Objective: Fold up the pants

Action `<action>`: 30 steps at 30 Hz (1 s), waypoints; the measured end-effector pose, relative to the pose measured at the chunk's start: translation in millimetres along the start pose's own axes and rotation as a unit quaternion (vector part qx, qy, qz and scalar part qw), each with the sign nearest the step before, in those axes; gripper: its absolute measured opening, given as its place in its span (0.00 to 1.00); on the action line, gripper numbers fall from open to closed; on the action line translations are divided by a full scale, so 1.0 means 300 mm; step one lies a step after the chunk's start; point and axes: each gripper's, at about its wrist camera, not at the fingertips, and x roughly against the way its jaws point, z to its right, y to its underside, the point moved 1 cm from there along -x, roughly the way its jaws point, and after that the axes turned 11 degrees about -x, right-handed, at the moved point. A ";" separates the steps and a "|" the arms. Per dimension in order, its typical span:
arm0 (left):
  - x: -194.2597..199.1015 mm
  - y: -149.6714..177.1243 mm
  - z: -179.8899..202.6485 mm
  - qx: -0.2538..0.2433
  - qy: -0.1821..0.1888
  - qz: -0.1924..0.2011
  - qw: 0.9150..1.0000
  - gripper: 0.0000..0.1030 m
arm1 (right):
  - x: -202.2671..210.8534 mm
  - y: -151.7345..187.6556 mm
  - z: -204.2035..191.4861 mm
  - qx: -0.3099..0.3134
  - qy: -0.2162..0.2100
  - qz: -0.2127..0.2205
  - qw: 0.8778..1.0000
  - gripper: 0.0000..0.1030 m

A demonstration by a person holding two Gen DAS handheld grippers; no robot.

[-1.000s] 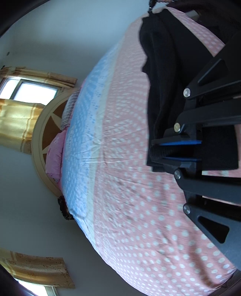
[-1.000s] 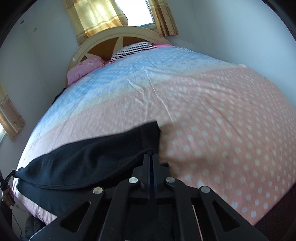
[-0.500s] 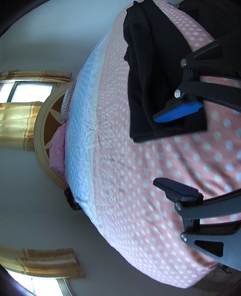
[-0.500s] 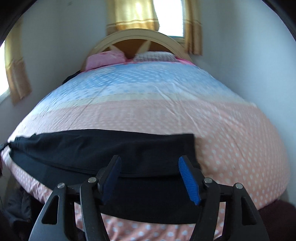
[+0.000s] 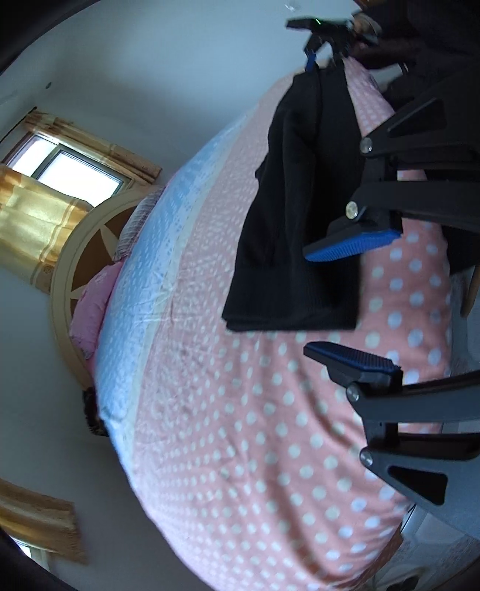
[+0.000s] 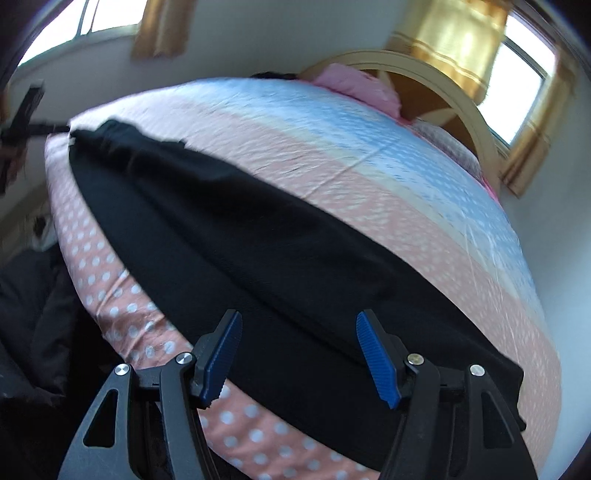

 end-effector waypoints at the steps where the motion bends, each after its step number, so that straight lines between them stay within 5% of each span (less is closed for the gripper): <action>1: -0.002 0.000 0.008 0.001 0.005 -0.005 1.000 0.46 | -0.014 0.006 -0.026 0.018 0.010 0.000 1.000 0.64; 9: -0.088 -0.019 0.071 -0.058 -0.034 -0.023 0.997 0.45 | -0.113 -0.031 -0.077 0.037 0.025 -0.005 0.999 0.62; 13: -0.129 -0.043 0.066 -0.071 -0.055 -0.031 0.995 0.16 | -0.155 -0.052 -0.111 0.044 0.019 -0.011 0.999 0.36; 17: -0.110 -0.066 0.061 -0.071 -0.057 -0.029 0.995 0.10 | -0.153 -0.067 -0.135 0.049 0.000 -0.018 0.999 0.05; 25: -0.028 -0.072 0.078 -0.083 -0.042 -0.014 0.996 0.09 | 0.017 -0.049 -0.132 0.046 -0.019 0.004 0.999 0.00; 30: -0.047 -0.013 0.048 -0.061 -0.031 -0.028 0.997 0.09 | -0.013 0.014 -0.148 0.061 0.002 -0.006 0.998 0.00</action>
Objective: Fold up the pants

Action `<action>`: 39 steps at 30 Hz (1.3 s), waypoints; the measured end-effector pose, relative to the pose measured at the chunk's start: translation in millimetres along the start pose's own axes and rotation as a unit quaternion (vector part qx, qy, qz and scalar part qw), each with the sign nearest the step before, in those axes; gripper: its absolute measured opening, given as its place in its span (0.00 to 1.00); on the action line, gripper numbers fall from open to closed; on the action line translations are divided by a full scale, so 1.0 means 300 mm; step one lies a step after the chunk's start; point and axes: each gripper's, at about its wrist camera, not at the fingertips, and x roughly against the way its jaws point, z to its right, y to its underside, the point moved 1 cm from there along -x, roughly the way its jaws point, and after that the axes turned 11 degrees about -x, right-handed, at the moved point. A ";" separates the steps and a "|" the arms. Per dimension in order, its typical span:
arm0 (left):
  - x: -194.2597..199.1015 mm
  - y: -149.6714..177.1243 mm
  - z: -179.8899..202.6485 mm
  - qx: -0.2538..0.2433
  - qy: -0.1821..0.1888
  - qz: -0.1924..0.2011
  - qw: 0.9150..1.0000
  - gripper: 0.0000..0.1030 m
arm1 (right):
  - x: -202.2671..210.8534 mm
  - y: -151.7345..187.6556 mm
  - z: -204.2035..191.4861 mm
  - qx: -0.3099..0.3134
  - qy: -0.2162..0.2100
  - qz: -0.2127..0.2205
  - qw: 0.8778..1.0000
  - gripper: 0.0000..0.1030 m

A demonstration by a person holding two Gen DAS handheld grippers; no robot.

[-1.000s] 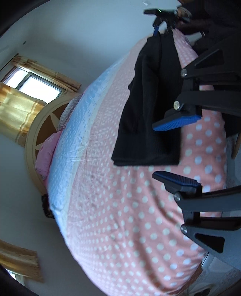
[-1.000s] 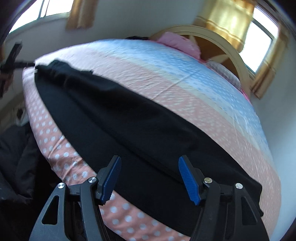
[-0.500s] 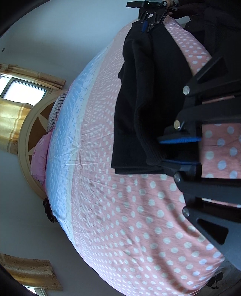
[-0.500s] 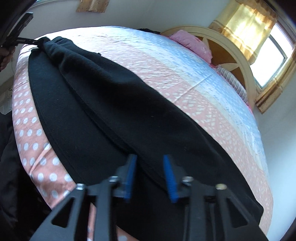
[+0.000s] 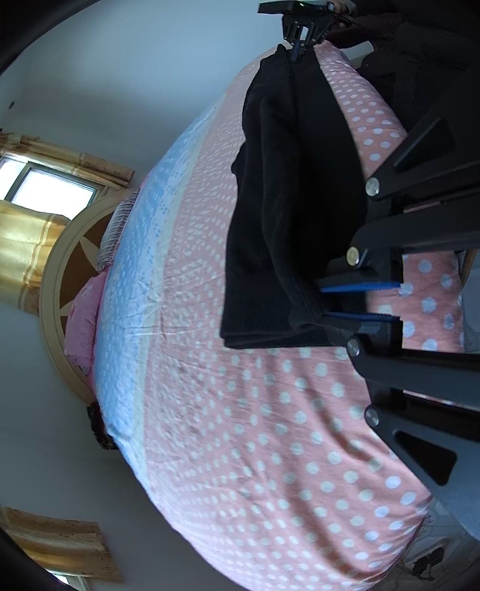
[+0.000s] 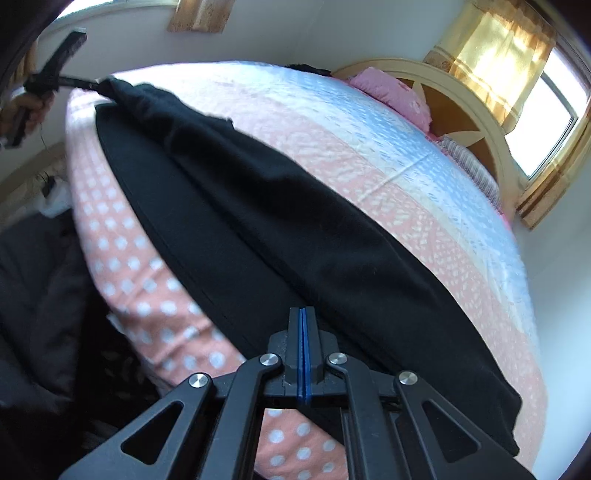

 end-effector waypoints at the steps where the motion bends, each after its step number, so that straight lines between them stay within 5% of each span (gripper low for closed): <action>1: -0.008 0.004 -0.005 0.006 0.002 0.000 1.000 0.09 | -0.019 0.008 -0.004 0.008 0.007 0.003 1.000 0.00; 3: -0.017 0.000 -0.010 0.016 0.007 0.002 1.000 0.09 | -0.047 0.010 0.000 0.006 -0.001 -0.007 1.000 0.07; 5: -0.024 -0.014 -0.006 0.014 0.006 0.004 1.000 0.09 | -0.065 -0.002 0.013 0.004 0.010 -0.001 1.000 0.41; 6: -0.026 -0.021 -0.006 0.015 0.006 0.006 1.000 0.09 | -0.071 -0.010 0.019 0.003 0.018 0.008 1.000 0.42; 13: -0.053 -0.050 -0.024 0.032 0.016 0.009 0.999 0.09 | -0.153 -0.043 0.009 0.044 0.058 0.008 0.997 0.39; 15: -0.057 -0.056 -0.038 0.043 0.023 0.009 0.999 0.07 | -0.158 -0.049 0.004 0.044 0.045 -0.001 0.998 0.07; 16: -0.057 -0.063 -0.046 0.052 0.032 0.009 0.998 0.07 | -0.153 -0.058 0.006 0.042 0.047 -0.002 0.998 0.03; 25: 0.026 -0.071 -0.047 0.053 0.072 0.011 0.996 0.06 | 0.040 -0.075 0.058 0.000 0.010 0.022 1.000 0.02; 30: -0.033 0.020 -0.063 0.071 0.069 -0.032 0.995 0.06 | -0.034 0.016 0.004 0.018 0.003 -0.013 1.000 0.02; 39: 0.036 0.026 -0.061 0.092 0.099 0.001 0.991 0.06 | -0.029 0.026 0.027 -0.012 -0.012 -0.005 1.000 0.02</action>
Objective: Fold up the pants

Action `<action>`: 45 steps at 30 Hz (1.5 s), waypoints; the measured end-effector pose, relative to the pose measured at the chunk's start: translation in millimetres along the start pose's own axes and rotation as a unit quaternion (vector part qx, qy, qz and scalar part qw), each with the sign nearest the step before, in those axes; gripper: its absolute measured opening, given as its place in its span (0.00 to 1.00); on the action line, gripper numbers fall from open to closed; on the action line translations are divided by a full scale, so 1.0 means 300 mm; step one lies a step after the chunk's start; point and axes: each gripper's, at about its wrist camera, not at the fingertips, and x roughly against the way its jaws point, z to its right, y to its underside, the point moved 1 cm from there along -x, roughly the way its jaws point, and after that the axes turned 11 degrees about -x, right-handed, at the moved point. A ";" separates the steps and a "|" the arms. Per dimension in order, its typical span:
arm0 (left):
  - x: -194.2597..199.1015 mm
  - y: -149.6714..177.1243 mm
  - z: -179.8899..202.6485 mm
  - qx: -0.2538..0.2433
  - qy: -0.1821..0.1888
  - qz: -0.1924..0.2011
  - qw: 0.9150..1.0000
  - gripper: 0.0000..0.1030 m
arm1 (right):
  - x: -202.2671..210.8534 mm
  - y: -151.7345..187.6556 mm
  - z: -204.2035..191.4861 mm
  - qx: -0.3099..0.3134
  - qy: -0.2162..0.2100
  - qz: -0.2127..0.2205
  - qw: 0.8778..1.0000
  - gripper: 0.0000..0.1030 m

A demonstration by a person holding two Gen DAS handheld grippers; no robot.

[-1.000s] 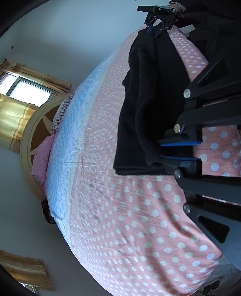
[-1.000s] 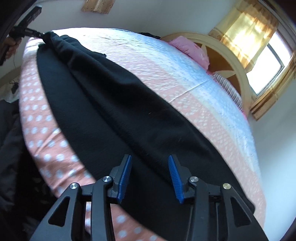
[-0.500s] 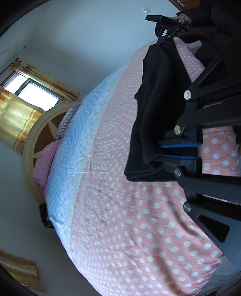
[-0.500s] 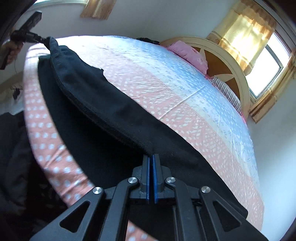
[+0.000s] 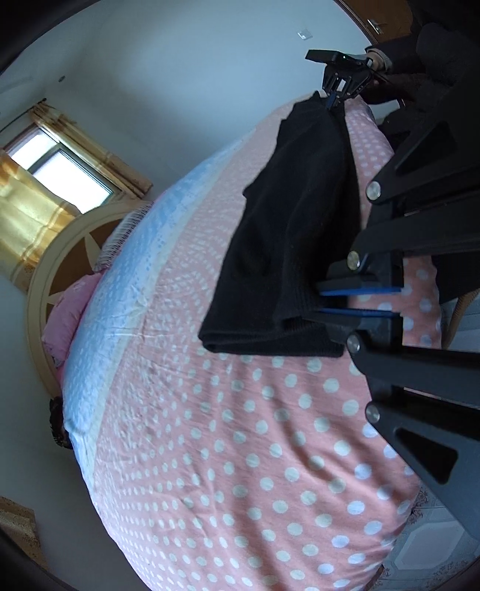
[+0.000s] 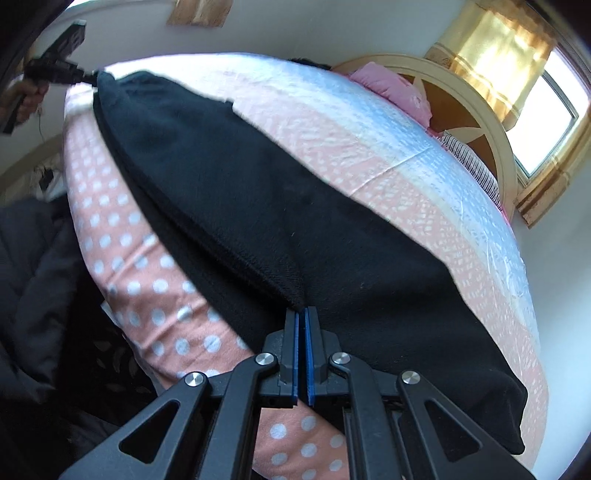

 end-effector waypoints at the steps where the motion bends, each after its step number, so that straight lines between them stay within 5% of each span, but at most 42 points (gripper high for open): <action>1: 0.000 -0.006 0.003 -0.003 -0.001 0.002 1.000 0.06 | 0.014 -0.004 0.007 -0.005 -0.004 0.004 1.000 0.02; 12: -0.027 0.027 -0.021 -0.009 -0.027 -0.021 0.999 0.06 | -0.013 0.025 -0.012 -0.004 -0.010 -0.010 1.000 0.02; 16: -0.016 0.029 -0.029 -0.035 -0.085 -0.026 0.995 0.25 | -0.020 0.035 -0.021 0.000 -0.017 -0.025 1.000 0.03; 19: 0.015 0.036 -0.096 -0.010 -0.127 -0.024 0.992 0.23 | -0.038 0.058 -0.042 0.026 -0.001 -0.024 0.999 0.04; 24: 0.099 0.034 -0.177 0.041 -0.133 0.010 0.990 0.23 | -0.021 0.058 -0.025 0.029 -0.001 -0.032 0.999 0.15; 28: 0.086 -0.025 -0.115 0.036 -0.081 0.037 0.995 0.23 | 0.006 0.059 0.014 0.017 -0.009 -0.027 0.999 0.45; 33: -0.076 -0.116 -0.017 0.001 -0.056 0.002 0.998 0.23 | 0.029 0.041 0.013 0.001 -0.015 -0.008 1.000 0.45; 39: -0.206 -0.169 -0.030 0.020 -0.068 -0.020 0.997 0.21 | 0.039 0.041 -0.029 0.017 -0.014 0.012 1.000 0.45; 41: -0.195 -0.171 -0.017 0.018 -0.063 -0.018 0.998 0.02 | 0.043 0.044 -0.033 0.020 -0.015 0.016 1.000 0.45; 45: -0.185 -0.180 0.027 -0.019 -0.093 -0.021 0.995 0.02 | 0.029 0.045 -0.028 0.009 -0.020 0.018 1.000 0.45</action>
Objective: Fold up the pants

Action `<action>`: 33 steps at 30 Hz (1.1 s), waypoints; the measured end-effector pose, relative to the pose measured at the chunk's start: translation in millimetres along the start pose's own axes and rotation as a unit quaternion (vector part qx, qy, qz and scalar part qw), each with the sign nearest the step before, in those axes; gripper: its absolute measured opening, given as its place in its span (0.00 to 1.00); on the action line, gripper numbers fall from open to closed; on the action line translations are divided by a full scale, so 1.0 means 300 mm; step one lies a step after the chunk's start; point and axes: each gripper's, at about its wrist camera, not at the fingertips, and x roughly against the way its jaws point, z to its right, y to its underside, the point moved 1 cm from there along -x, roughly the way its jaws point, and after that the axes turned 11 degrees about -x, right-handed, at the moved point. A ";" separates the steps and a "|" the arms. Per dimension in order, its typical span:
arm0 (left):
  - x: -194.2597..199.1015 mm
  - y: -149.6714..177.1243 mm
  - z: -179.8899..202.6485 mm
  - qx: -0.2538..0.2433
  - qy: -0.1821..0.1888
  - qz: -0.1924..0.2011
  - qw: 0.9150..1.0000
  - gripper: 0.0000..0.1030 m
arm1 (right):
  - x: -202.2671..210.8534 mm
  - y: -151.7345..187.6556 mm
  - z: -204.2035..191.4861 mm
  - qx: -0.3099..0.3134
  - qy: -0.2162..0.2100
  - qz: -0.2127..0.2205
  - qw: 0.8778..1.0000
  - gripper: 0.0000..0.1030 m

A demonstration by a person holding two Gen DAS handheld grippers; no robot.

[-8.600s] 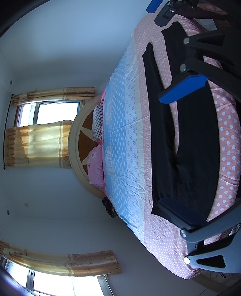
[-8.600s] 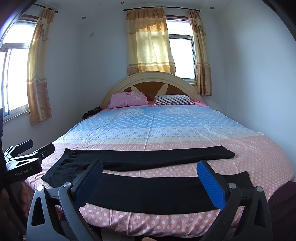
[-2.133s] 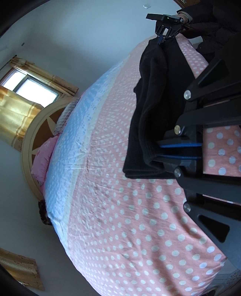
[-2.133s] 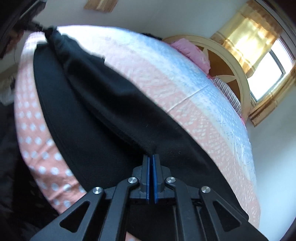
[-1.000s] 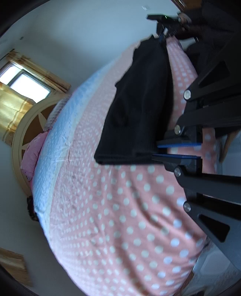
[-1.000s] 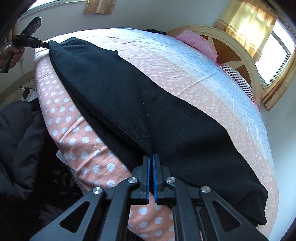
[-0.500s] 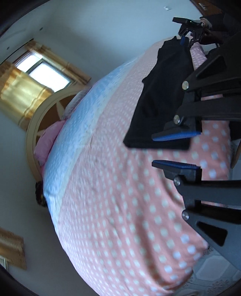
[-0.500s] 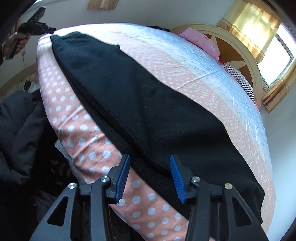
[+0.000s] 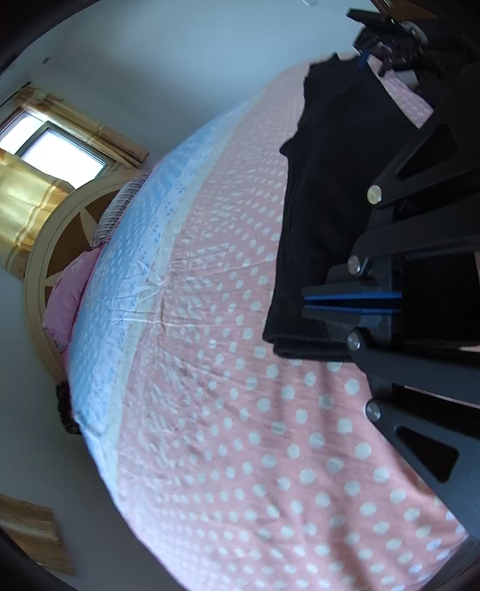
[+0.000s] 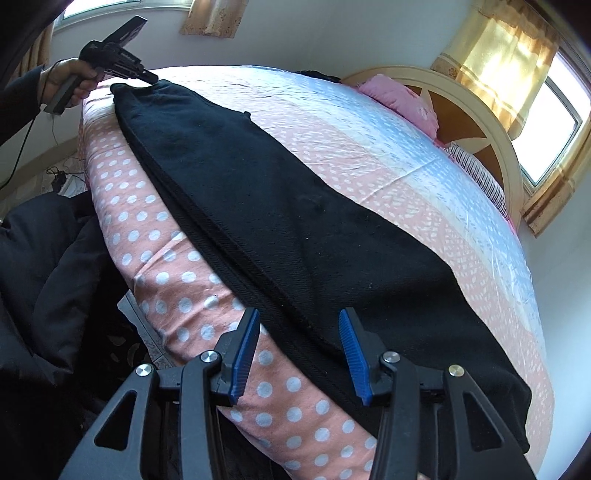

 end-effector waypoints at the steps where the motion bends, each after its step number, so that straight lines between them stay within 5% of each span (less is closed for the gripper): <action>1: 0.007 -0.003 0.002 -0.004 -0.009 0.003 1.000 0.02 | -0.002 -0.002 0.001 -0.003 -0.001 0.000 1.000 0.45; 4: 0.008 -0.014 -0.009 -0.012 -0.047 0.016 0.999 0.05 | -0.007 -0.003 -0.007 -0.009 -0.009 0.003 1.000 0.45; 9: -0.042 -0.017 -0.032 0.017 -0.023 0.006 1.000 0.16 | -0.013 0.001 -0.041 0.004 -0.015 0.003 1.000 0.46; 15: -0.045 0.016 -0.050 0.041 -0.043 0.007 0.998 0.49 | -0.009 0.008 -0.049 0.002 -0.020 0.004 1.000 0.46; 18: -0.046 0.026 -0.034 0.026 -0.033 0.005 0.999 0.47 | -0.009 0.008 -0.050 0.001 -0.022 0.006 1.000 0.46; 22: -0.041 0.020 -0.023 0.002 -0.053 0.005 0.999 0.12 | -0.009 0.003 -0.063 0.000 -0.023 0.009 1.000 0.46; 28: 0.026 -0.027 -0.018 -0.002 -0.051 0.044 0.998 0.10 | -0.010 -0.004 -0.080 -0.001 -0.029 0.010 1.000 0.46; 32: -0.084 0.008 -0.038 -0.022 -0.083 0.002 0.996 0.15 | -0.029 -0.020 -0.100 -0.009 -0.043 0.009 0.999 0.46; 33: -0.083 0.017 -0.046 -0.016 -0.079 0.023 0.996 0.16 | -0.033 -0.027 -0.113 -0.006 -0.045 0.012 0.999 0.46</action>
